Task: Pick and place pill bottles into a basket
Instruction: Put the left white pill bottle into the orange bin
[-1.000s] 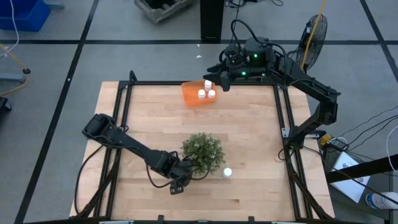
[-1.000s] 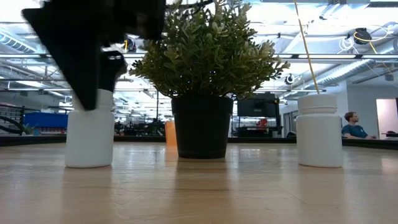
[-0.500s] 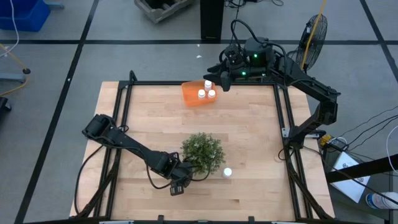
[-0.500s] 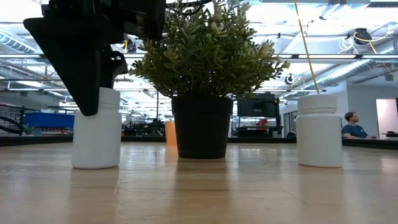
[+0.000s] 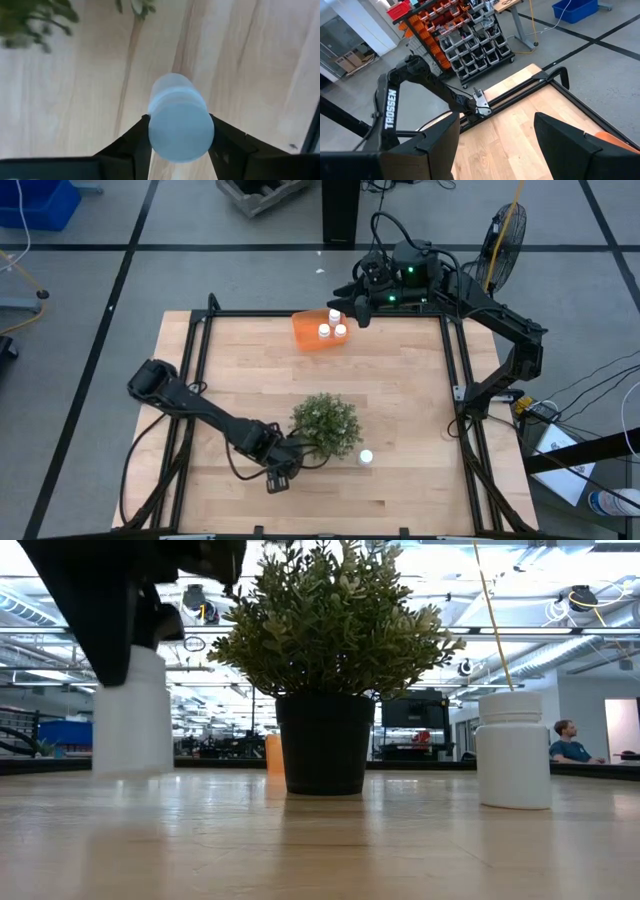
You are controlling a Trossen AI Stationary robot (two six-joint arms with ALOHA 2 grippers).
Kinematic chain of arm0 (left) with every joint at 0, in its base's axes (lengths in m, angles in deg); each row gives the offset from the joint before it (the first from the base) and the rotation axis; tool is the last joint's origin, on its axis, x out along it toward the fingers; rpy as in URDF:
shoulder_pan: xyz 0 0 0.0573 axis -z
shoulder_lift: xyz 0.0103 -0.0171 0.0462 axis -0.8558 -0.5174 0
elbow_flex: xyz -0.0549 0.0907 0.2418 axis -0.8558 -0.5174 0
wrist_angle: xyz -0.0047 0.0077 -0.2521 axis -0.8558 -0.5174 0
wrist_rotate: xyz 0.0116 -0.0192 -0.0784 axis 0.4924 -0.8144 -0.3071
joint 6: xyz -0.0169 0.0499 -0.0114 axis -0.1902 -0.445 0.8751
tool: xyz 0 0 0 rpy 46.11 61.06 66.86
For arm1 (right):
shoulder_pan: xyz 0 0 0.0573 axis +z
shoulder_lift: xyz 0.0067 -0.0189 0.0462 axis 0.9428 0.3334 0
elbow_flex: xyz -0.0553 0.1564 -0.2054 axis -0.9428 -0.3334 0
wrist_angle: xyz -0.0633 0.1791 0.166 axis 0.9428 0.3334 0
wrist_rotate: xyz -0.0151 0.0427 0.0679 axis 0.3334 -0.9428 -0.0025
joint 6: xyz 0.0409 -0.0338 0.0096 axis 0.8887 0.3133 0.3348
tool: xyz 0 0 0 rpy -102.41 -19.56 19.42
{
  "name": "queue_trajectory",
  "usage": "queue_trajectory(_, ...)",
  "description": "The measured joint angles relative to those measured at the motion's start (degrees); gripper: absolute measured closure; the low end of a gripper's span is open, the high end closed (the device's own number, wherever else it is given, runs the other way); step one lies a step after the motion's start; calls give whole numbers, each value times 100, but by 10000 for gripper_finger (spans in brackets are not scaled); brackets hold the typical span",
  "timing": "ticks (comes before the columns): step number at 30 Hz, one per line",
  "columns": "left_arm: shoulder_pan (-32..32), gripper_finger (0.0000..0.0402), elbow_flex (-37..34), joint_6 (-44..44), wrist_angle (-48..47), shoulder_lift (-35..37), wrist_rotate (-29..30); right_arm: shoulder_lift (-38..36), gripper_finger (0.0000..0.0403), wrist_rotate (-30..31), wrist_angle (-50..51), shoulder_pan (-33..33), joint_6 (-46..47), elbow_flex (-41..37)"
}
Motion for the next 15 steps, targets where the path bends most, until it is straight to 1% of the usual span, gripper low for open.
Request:
queue_trajectory(3,-24,241,0,-23,-175,150,78,0,156,0,26,1,-24,0)
queue_trajectory(8,-246,241,0,-31,-578,454,170,-2,156,0,92,1,-48,0)
queue_trajectory(13,-660,229,0,-237,-1223,800,275,-2,156,-1,226,1,-145,0)
queue_trajectory(15,-857,231,0,-367,-1497,936,293,-2,156,0,263,1,-211,0)
